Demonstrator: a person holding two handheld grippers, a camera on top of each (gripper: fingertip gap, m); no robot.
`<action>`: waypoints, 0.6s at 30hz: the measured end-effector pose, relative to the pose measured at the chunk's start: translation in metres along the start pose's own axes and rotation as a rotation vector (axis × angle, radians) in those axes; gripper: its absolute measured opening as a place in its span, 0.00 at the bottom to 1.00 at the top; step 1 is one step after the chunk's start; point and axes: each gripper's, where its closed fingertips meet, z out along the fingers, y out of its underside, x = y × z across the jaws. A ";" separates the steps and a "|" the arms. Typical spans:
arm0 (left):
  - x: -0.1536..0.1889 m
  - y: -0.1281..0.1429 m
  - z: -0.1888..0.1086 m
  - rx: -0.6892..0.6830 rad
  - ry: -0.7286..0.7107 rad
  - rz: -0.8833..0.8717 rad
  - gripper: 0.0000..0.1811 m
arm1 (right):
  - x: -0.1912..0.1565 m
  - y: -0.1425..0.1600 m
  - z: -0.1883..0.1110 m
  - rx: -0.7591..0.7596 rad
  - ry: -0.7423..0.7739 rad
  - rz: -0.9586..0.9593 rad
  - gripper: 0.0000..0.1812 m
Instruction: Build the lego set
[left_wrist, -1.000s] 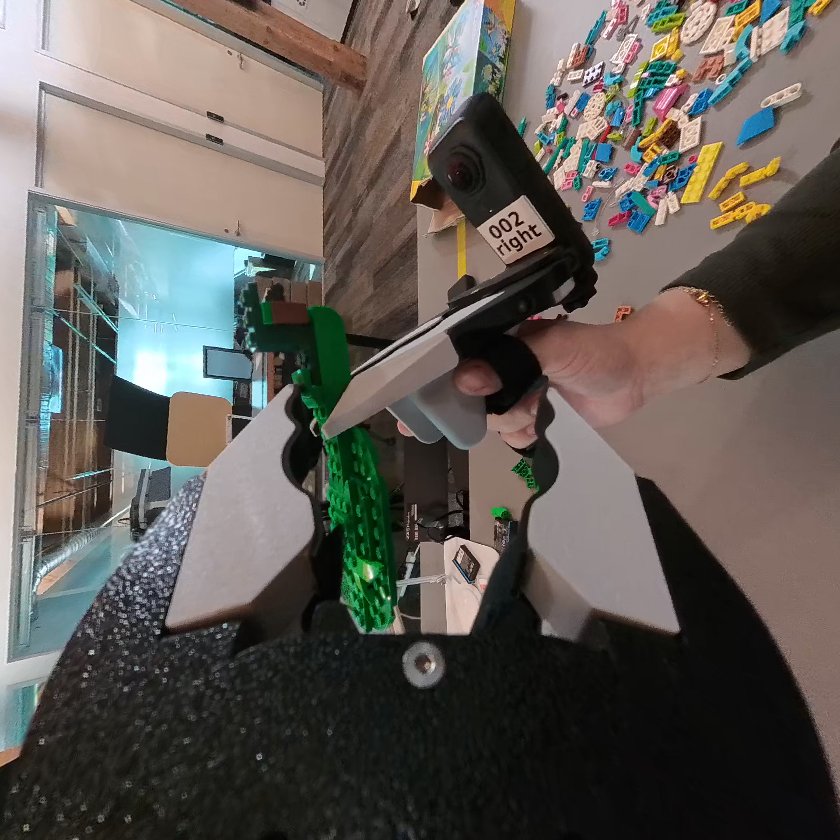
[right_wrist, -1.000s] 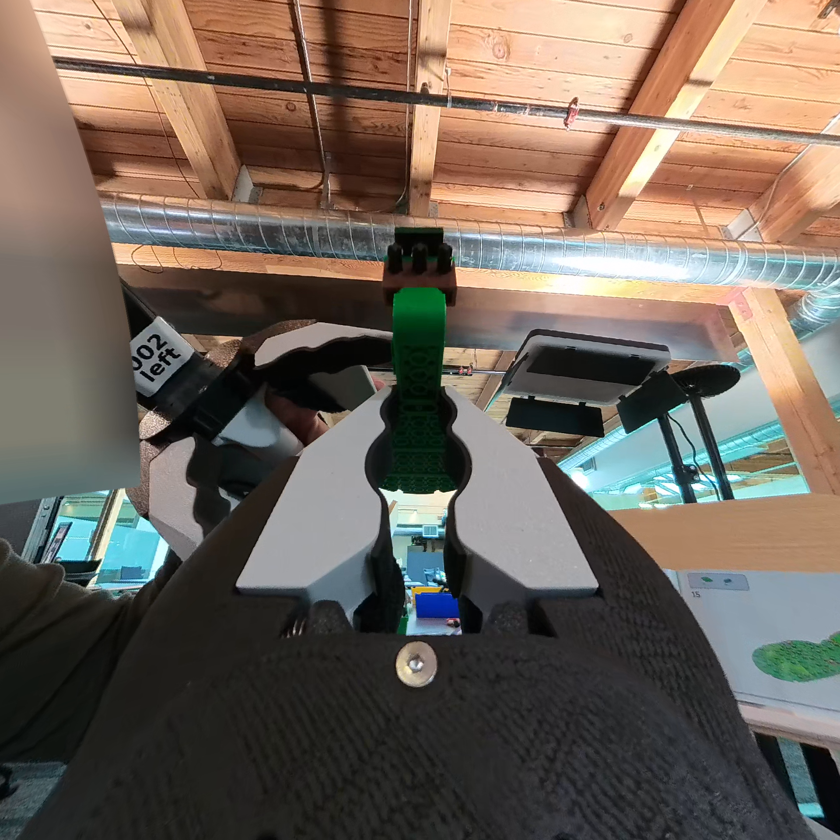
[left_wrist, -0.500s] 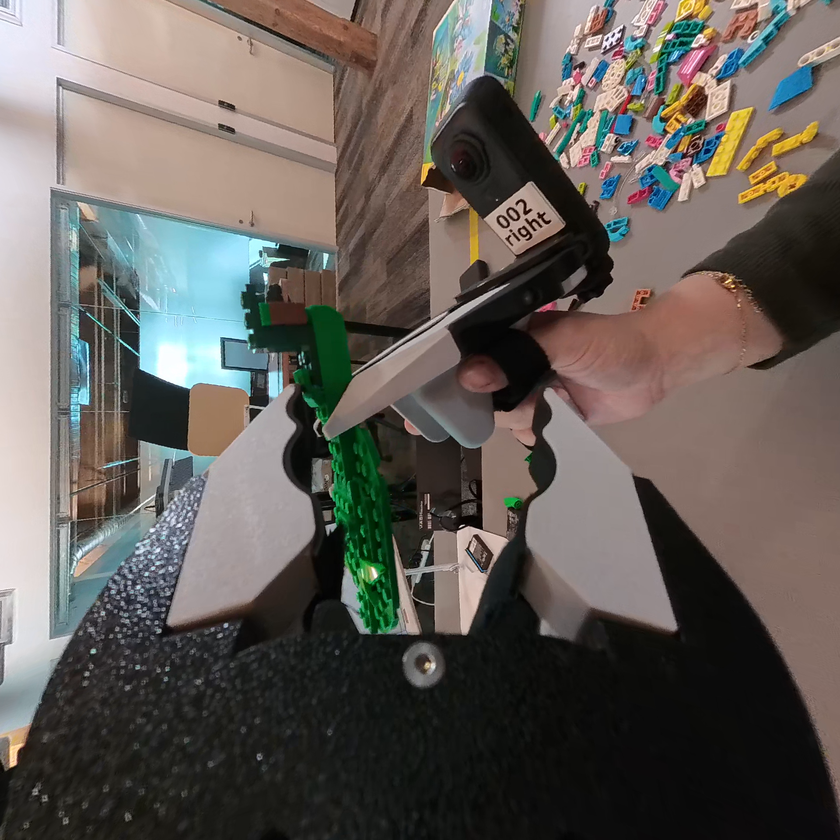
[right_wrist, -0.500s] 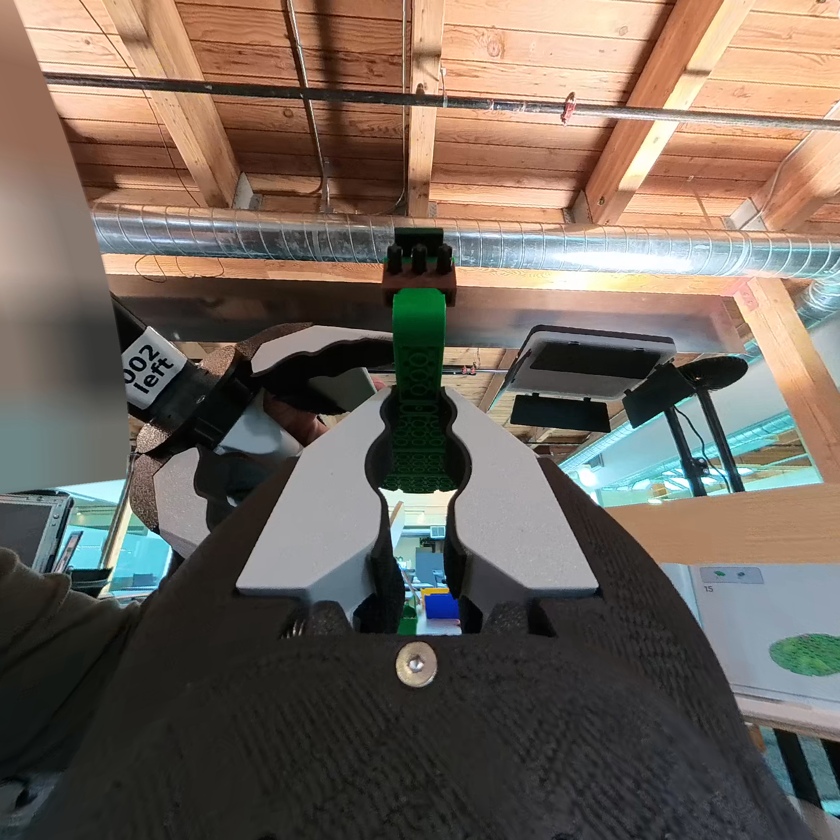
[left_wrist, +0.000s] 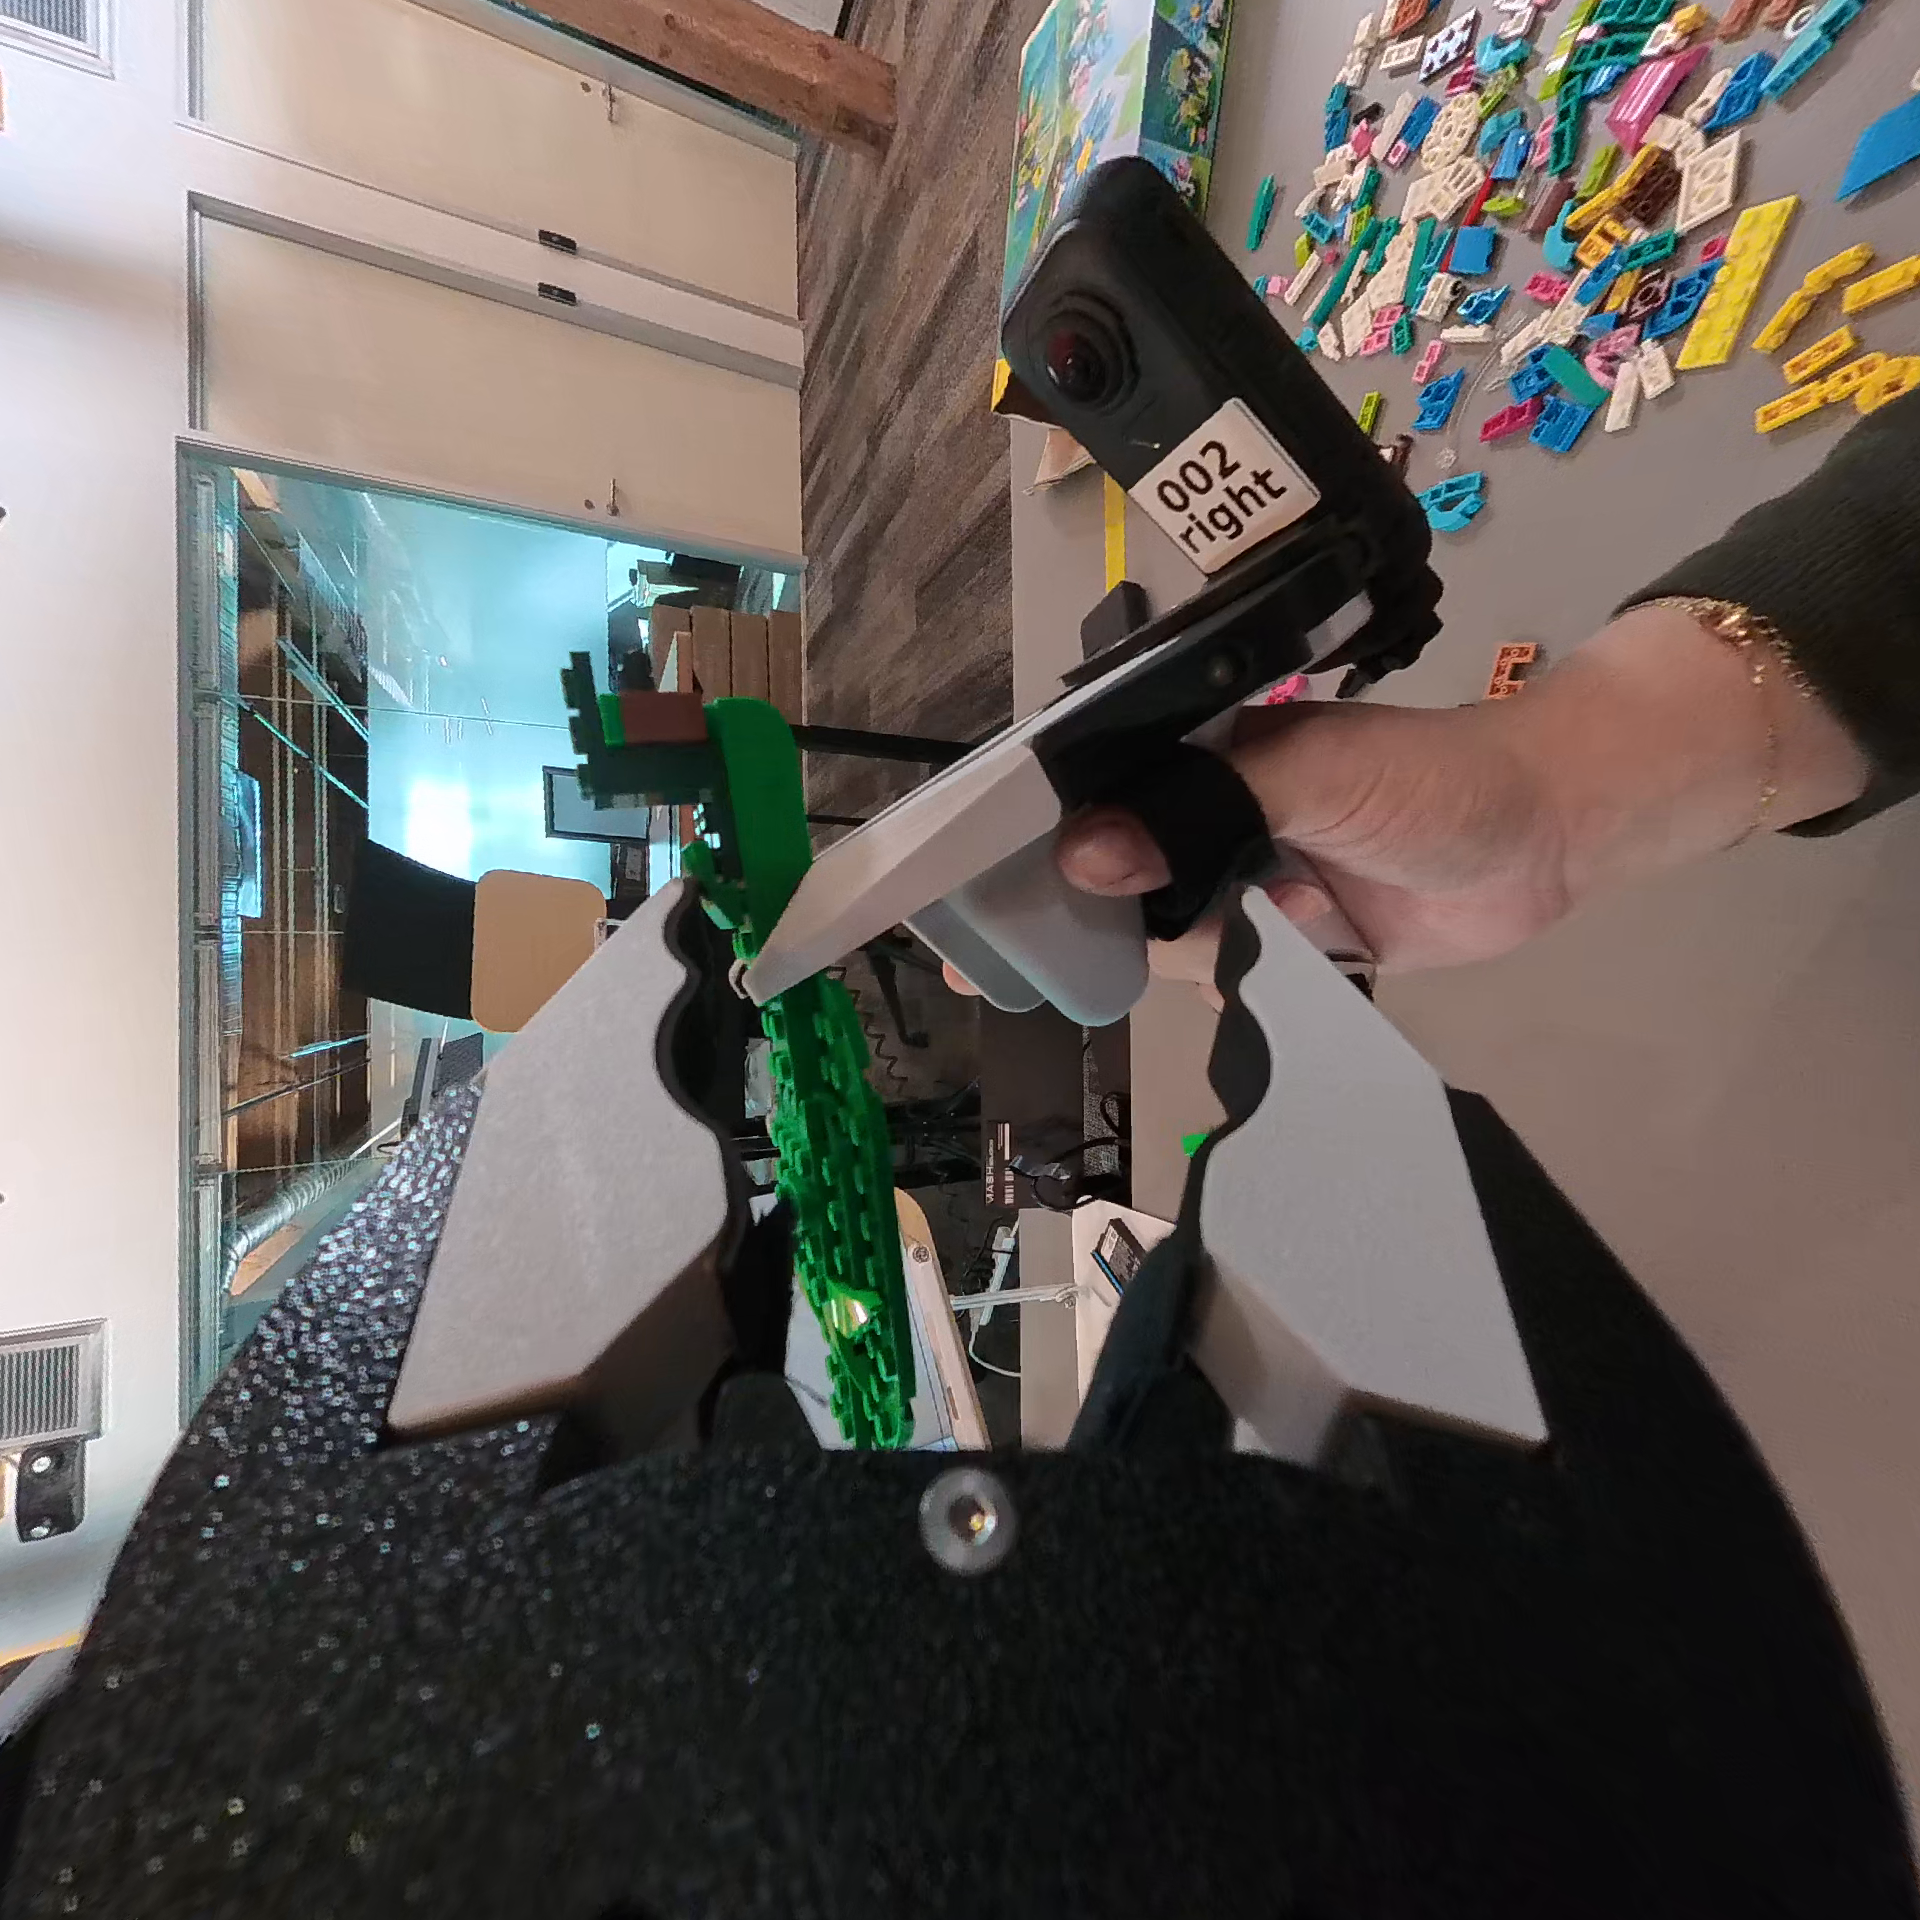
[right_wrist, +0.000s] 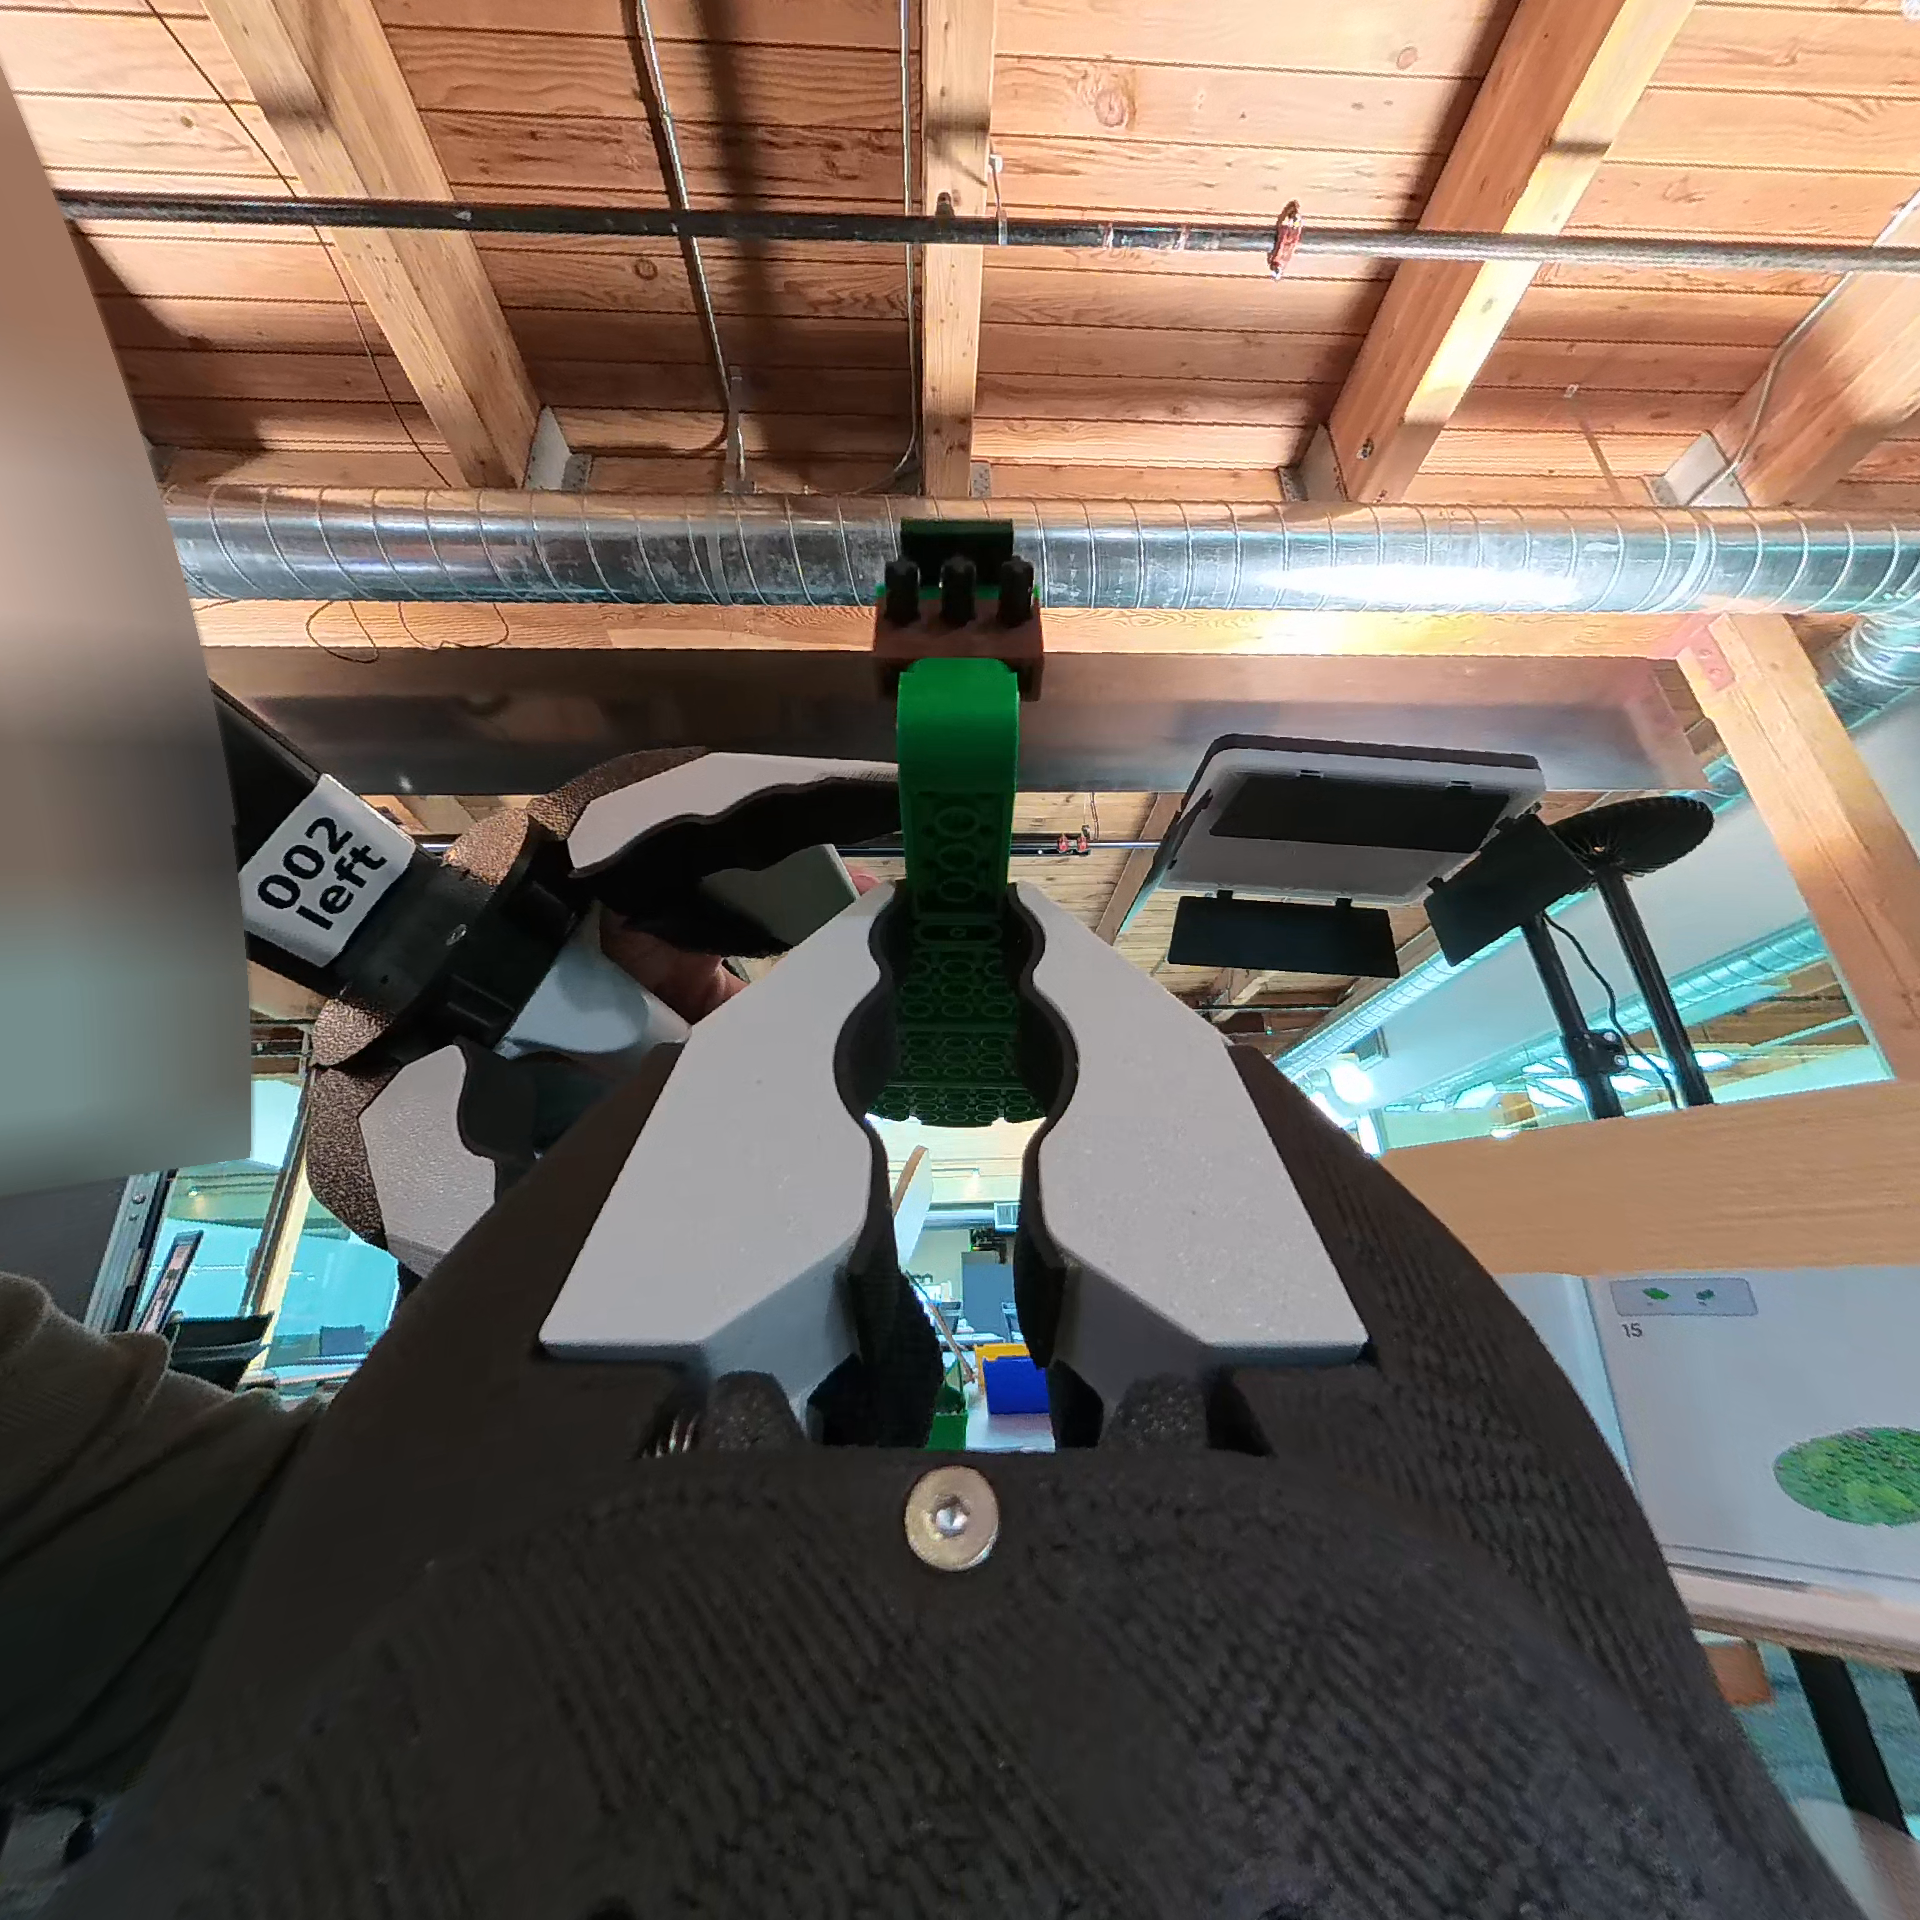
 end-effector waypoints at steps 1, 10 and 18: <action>0.000 0.000 0.000 0.000 0.000 0.001 0.54 | 0.000 0.000 0.000 -0.002 -0.001 0.000 0.08; 0.000 0.001 0.001 -0.014 -0.001 0.010 0.54 | 0.000 0.000 0.000 0.001 -0.006 0.021 0.08; 0.000 0.002 0.002 -0.033 -0.003 0.020 0.53 | 0.000 0.001 0.000 0.001 -0.011 0.034 0.08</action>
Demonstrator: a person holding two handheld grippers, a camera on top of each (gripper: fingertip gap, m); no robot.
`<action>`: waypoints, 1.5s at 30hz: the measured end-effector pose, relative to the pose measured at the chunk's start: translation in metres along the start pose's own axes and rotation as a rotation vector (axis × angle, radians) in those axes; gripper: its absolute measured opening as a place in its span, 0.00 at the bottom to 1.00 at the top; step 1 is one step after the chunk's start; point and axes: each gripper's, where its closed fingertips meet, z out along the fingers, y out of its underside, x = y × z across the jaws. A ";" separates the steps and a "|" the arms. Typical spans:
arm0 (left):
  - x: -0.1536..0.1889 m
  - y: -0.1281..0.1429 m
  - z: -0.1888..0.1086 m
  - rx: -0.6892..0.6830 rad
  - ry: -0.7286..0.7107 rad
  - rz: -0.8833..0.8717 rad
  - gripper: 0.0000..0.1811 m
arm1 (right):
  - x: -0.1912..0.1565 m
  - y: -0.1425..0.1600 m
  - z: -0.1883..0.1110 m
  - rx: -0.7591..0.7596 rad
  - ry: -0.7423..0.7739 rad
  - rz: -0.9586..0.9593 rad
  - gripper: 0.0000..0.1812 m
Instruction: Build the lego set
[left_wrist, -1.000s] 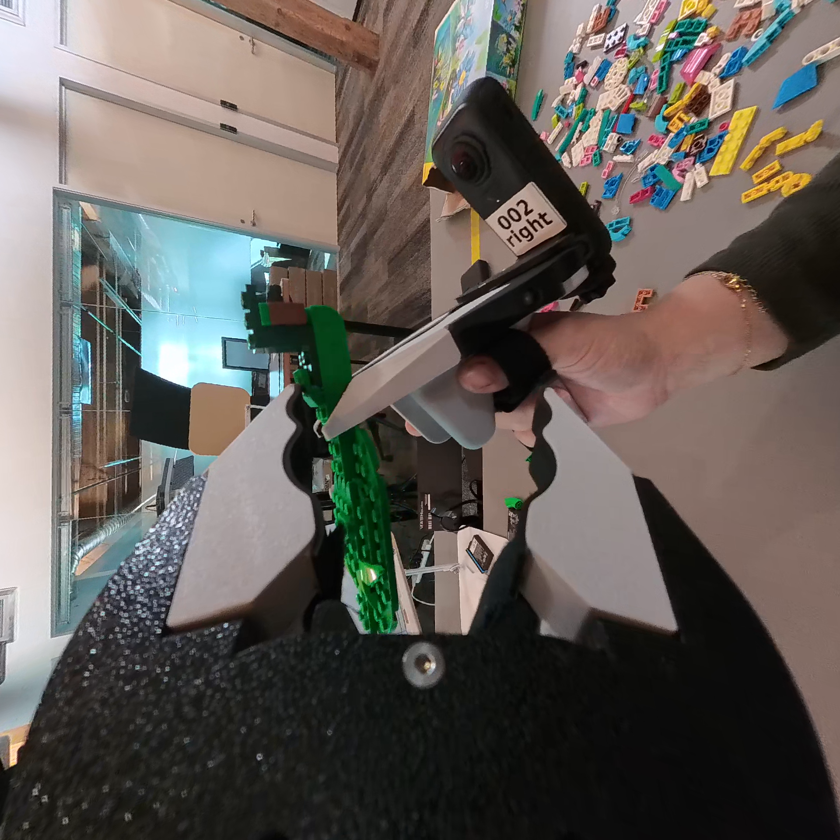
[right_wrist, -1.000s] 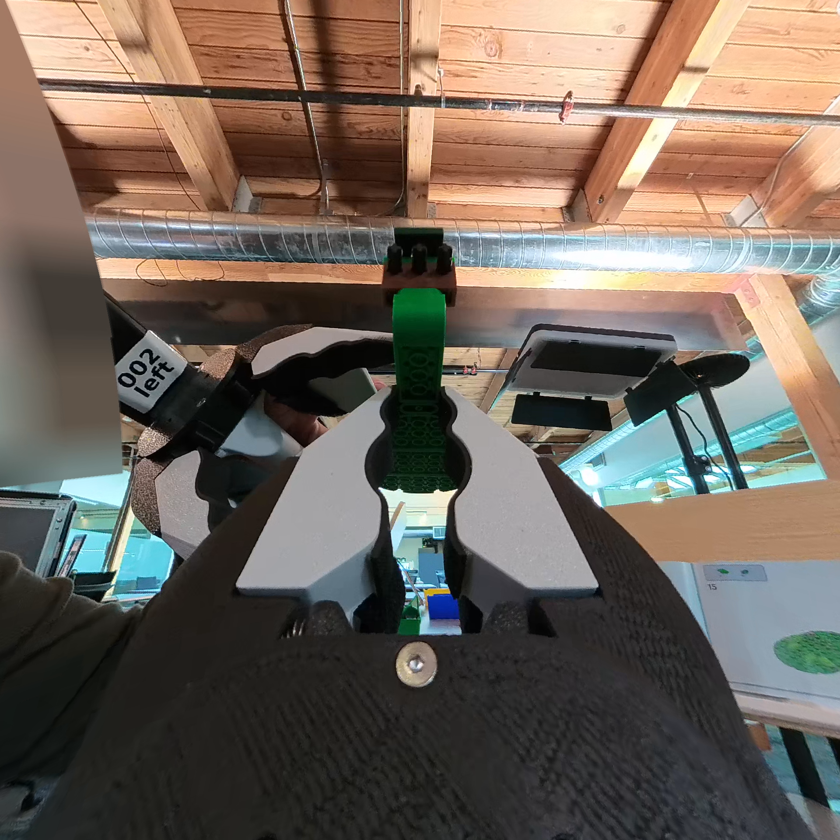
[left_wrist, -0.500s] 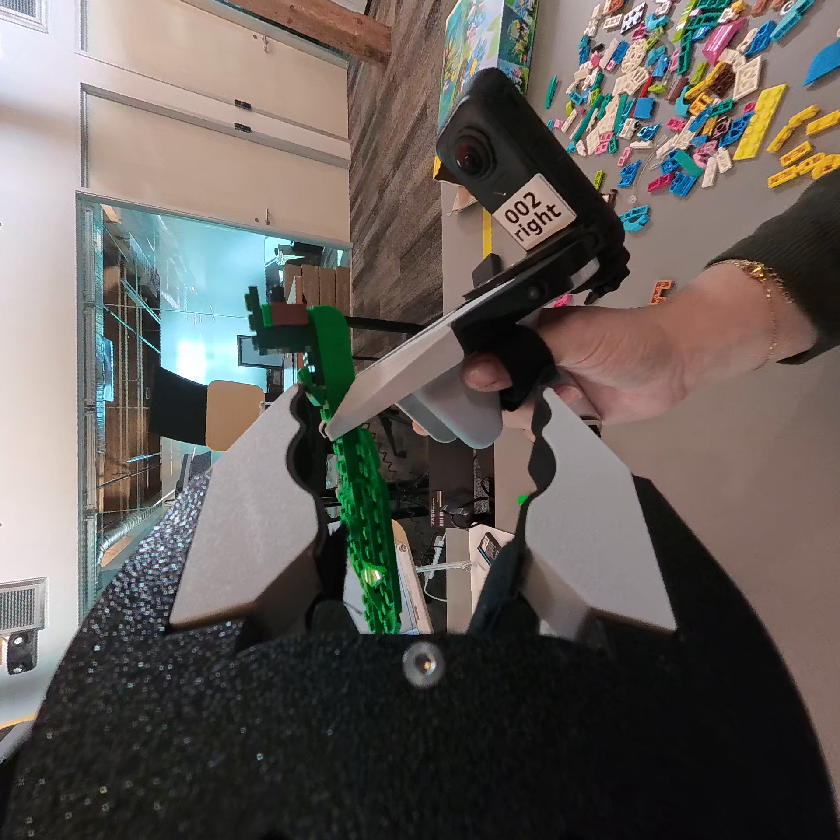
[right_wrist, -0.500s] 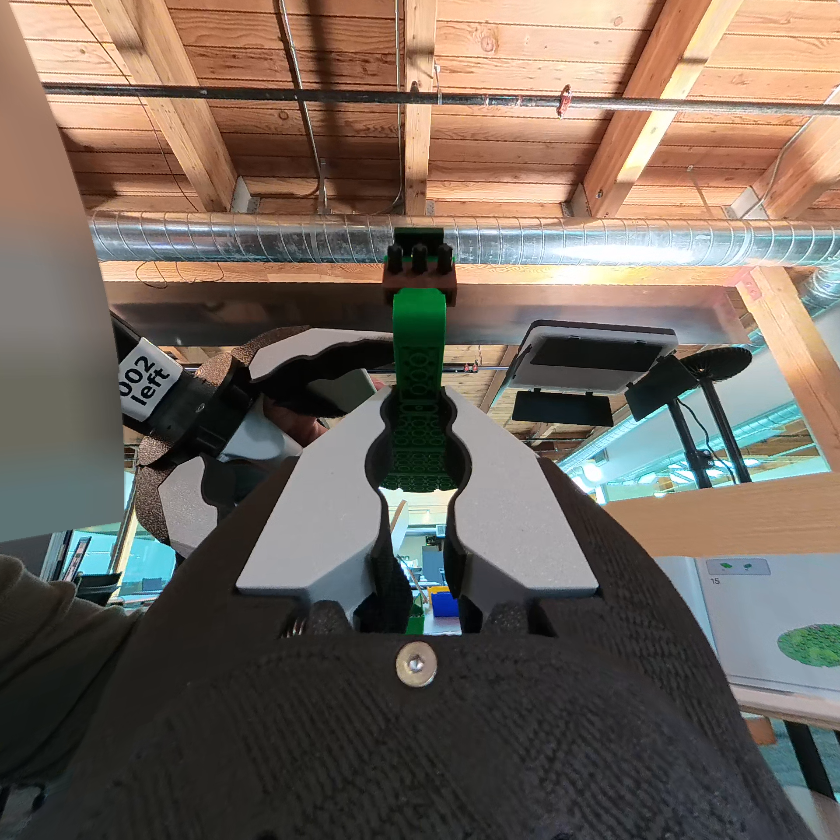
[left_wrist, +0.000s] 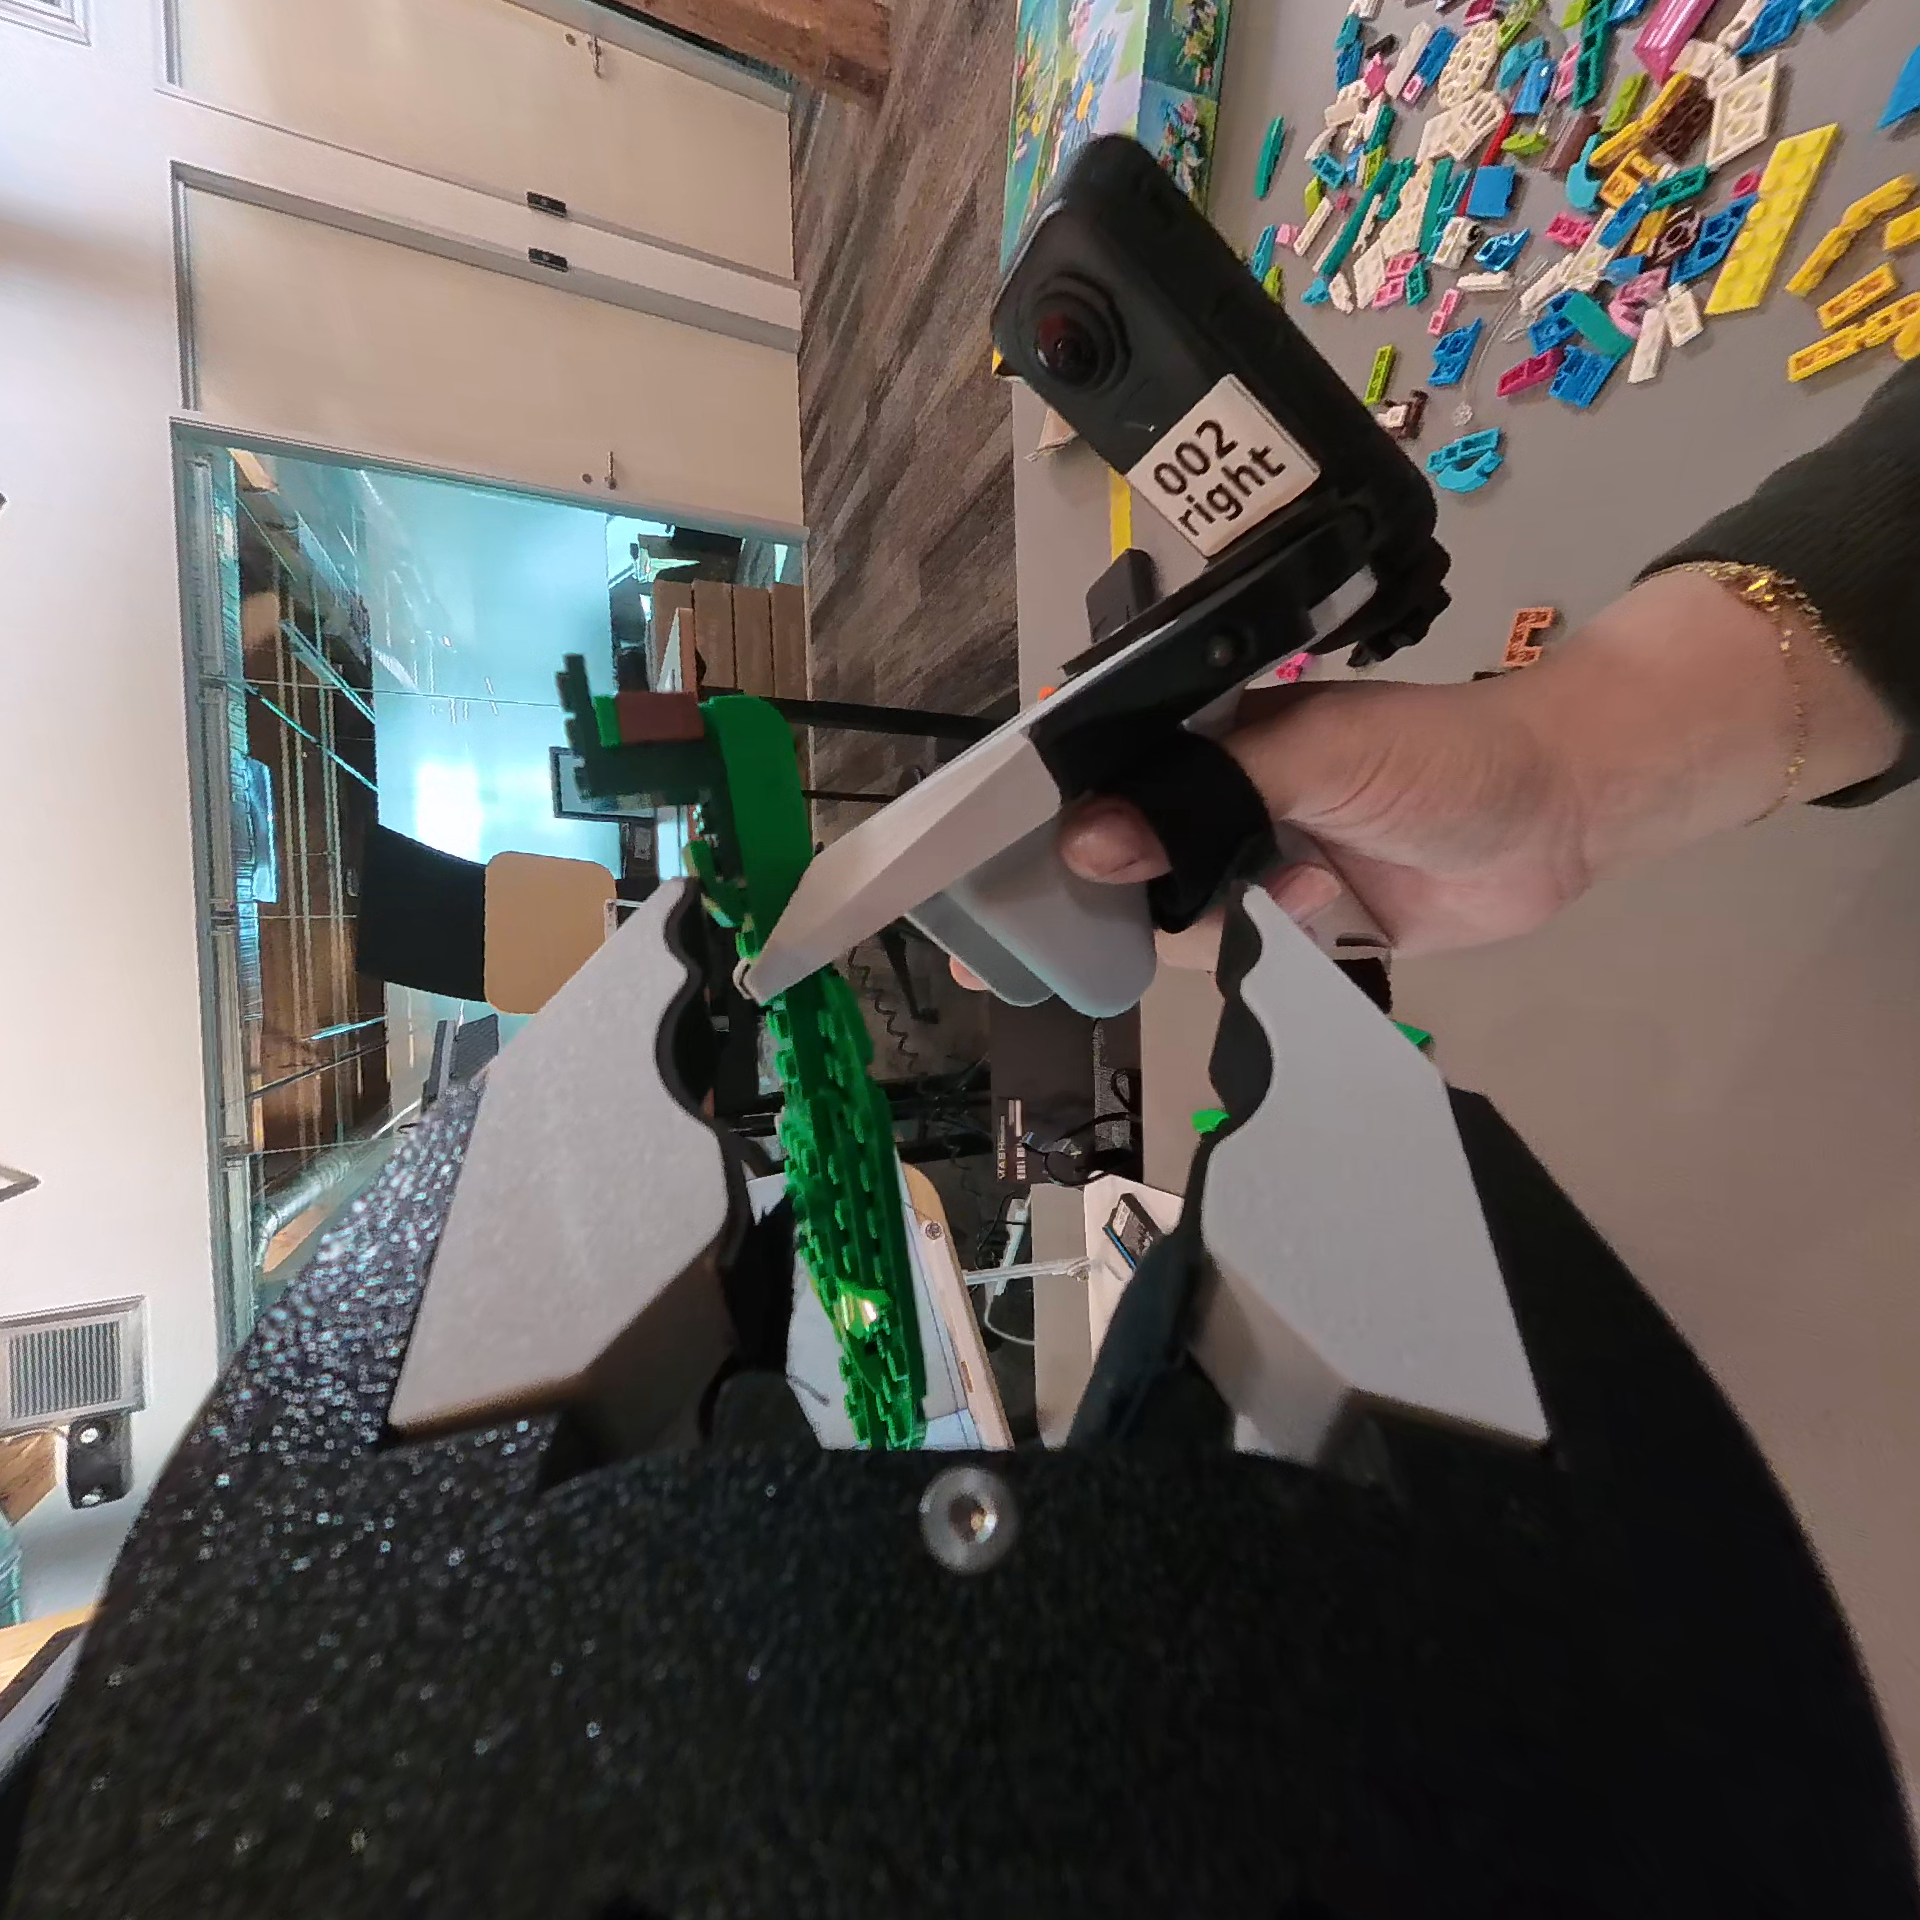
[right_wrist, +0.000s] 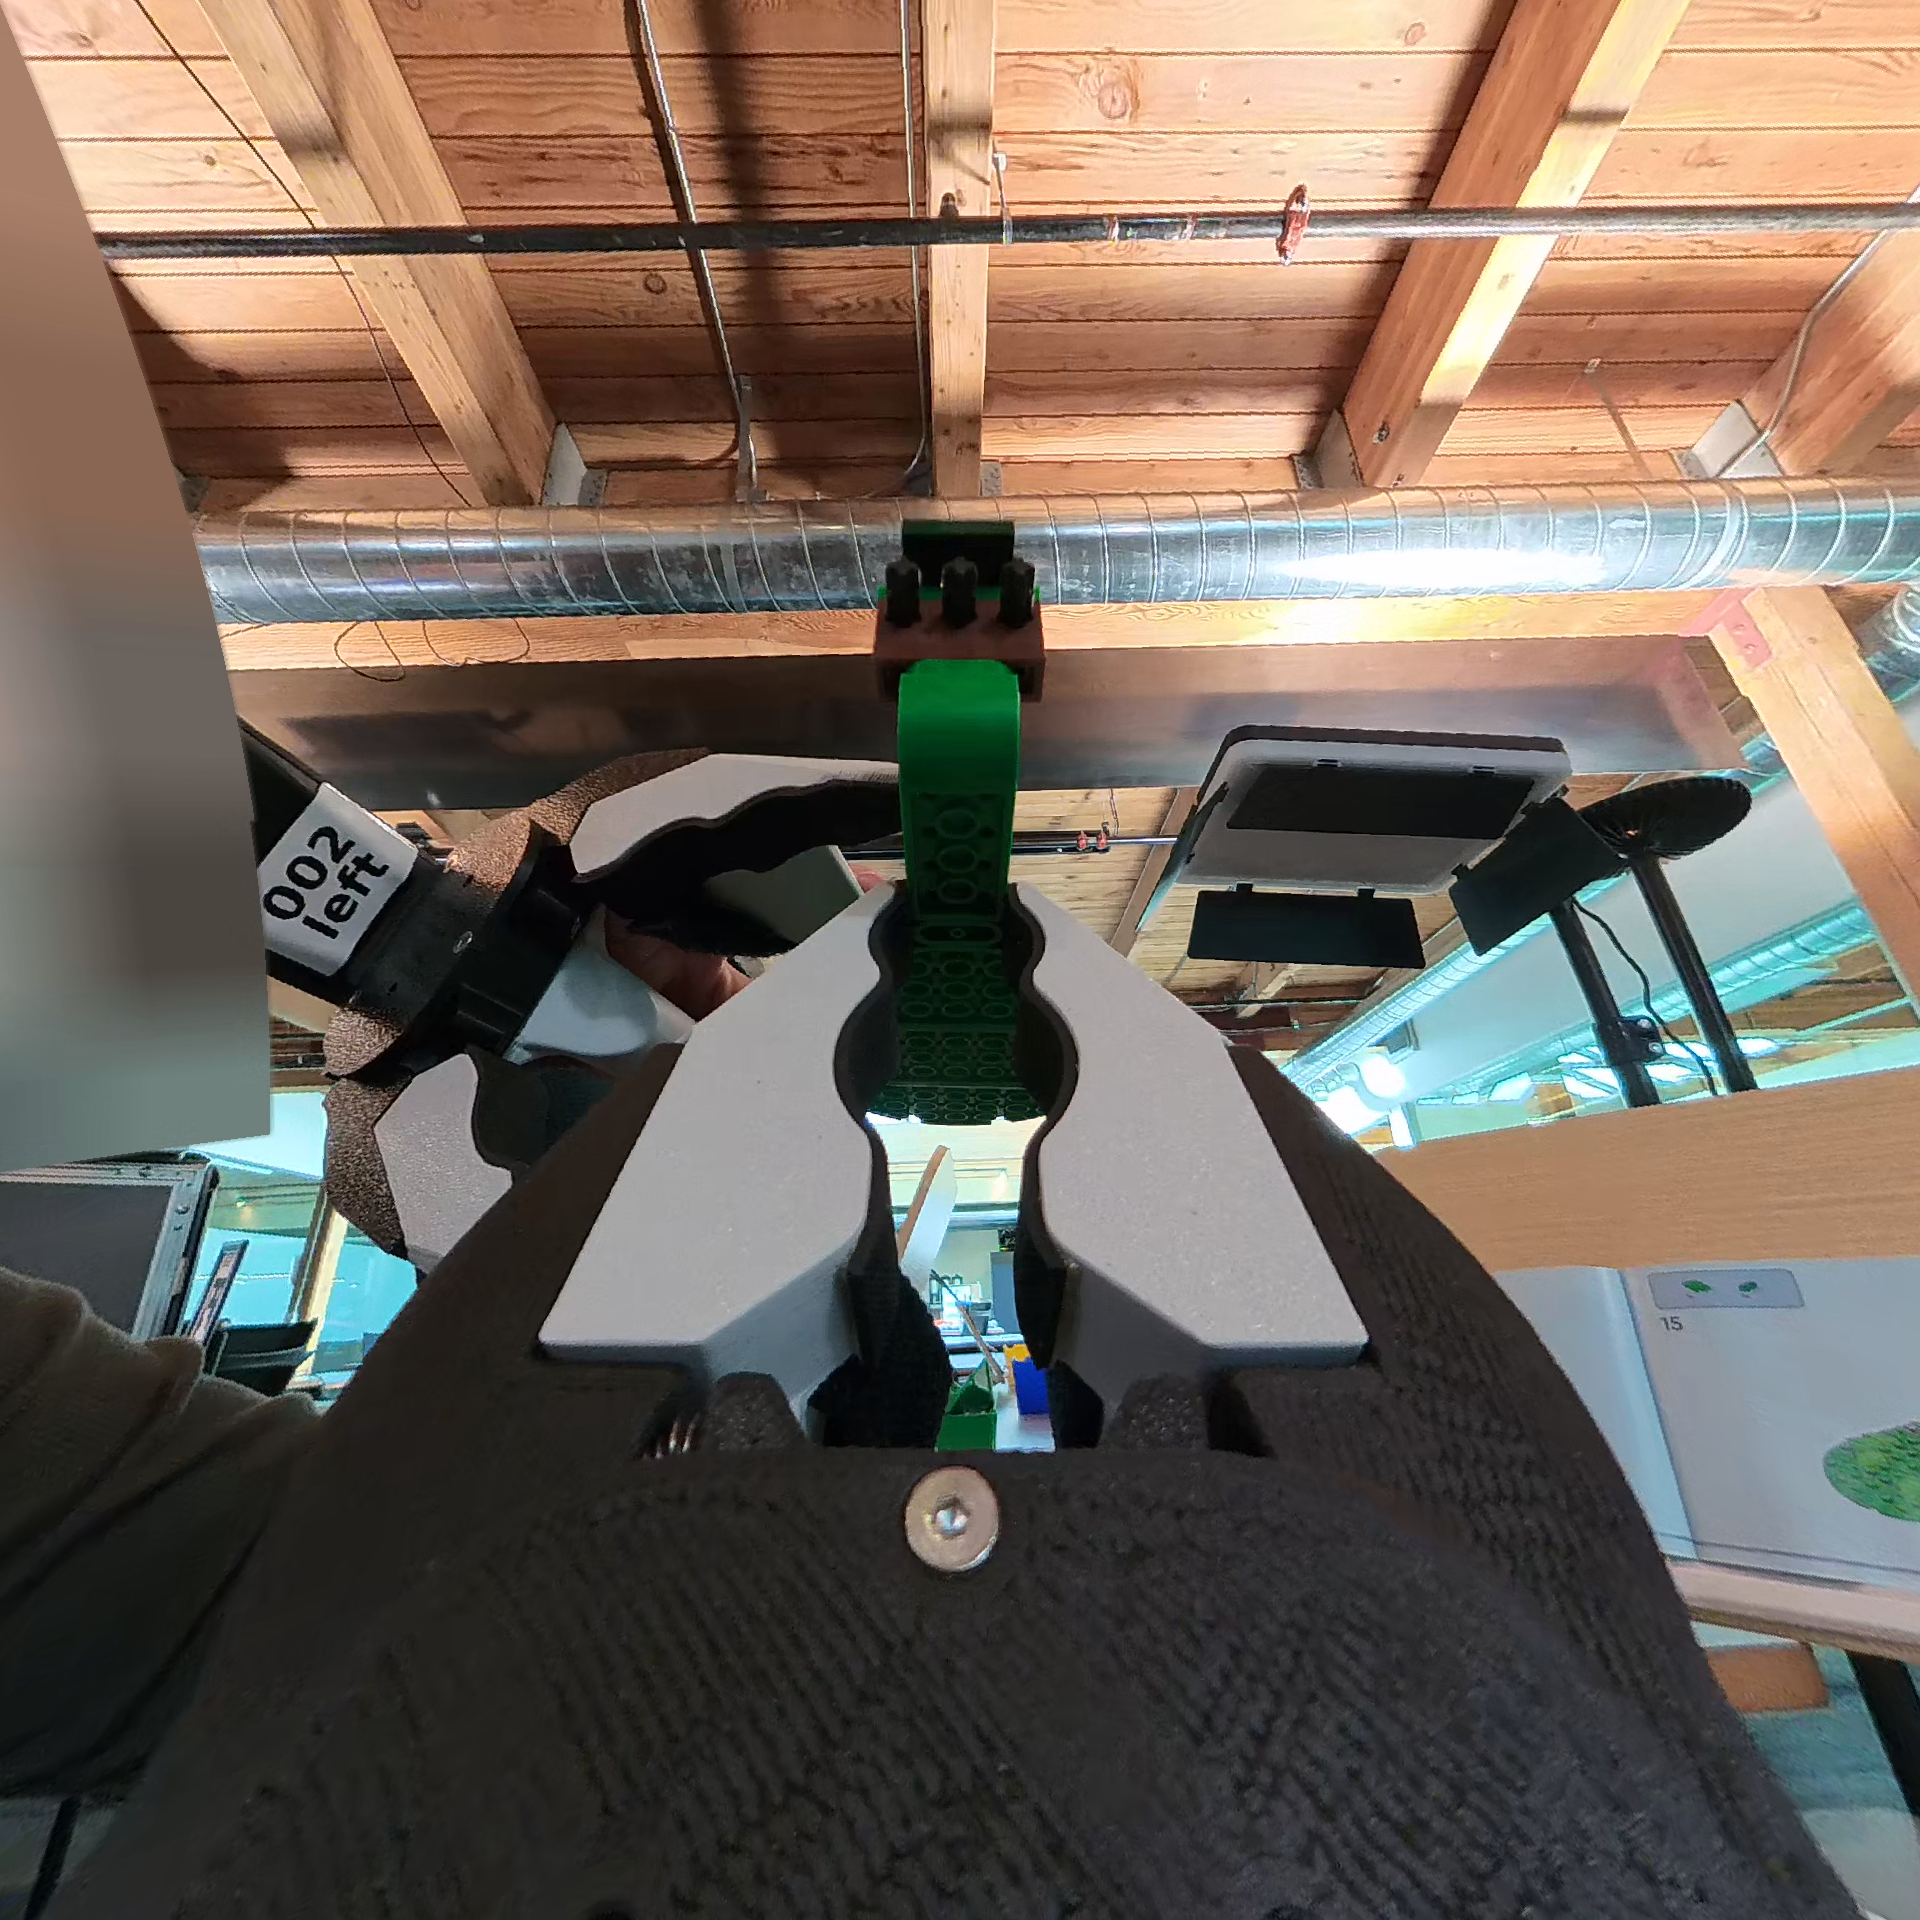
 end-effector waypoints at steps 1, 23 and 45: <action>0.000 0.000 0.000 -0.001 -0.002 0.003 0.53 | 0.000 0.000 0.000 0.001 -0.001 0.001 0.08; 0.001 0.002 0.009 -0.027 -0.011 0.007 0.57 | 0.006 -0.002 -0.003 0.024 0.022 0.041 0.08; -0.027 0.012 -0.028 0.069 -0.285 -0.119 0.61 | 0.006 -0.018 -0.007 0.084 0.038 0.103 0.08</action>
